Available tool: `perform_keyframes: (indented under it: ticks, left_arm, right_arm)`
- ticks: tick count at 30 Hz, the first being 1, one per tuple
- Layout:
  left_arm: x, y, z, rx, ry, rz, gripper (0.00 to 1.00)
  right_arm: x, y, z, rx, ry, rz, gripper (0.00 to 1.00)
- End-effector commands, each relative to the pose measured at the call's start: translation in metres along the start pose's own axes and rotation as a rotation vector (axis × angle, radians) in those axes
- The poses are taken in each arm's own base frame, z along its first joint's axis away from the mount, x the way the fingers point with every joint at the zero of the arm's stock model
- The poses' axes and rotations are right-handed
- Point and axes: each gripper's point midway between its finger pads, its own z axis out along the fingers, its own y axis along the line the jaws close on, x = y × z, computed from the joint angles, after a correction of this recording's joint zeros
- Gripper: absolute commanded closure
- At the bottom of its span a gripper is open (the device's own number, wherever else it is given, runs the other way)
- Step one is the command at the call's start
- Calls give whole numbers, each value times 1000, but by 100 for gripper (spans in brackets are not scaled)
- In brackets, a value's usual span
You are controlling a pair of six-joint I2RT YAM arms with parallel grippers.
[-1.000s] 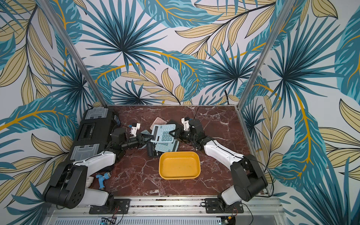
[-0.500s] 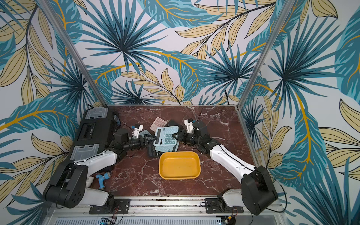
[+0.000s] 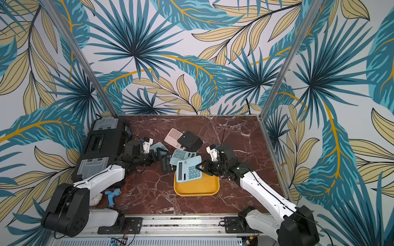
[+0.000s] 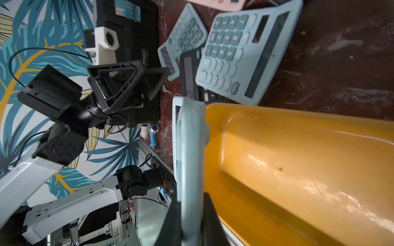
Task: Put the calculator in the storage box
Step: Place the calculator in the storage box.
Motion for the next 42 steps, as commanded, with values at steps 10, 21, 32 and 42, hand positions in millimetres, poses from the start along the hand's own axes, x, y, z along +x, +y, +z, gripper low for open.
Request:
perform_keyframes:
  ticks: [10,21,32,42]
  left_arm:
    - [-11,-6,-2,1,-31,37,0]
    - [-11,-6,-2,1,-32,37,0]
    - [-10,-3,0,-1,-28,34,0]
    - [-11,-6,-2,4,-34,39,0]
  right_arm:
    - [24,-34,27,27,119,51,96]
    - [38,-76,45,177,182,61,77]
    - [43,-92,42,277,212,40,59]
    - [42,-99,35,396,235,-9,56]
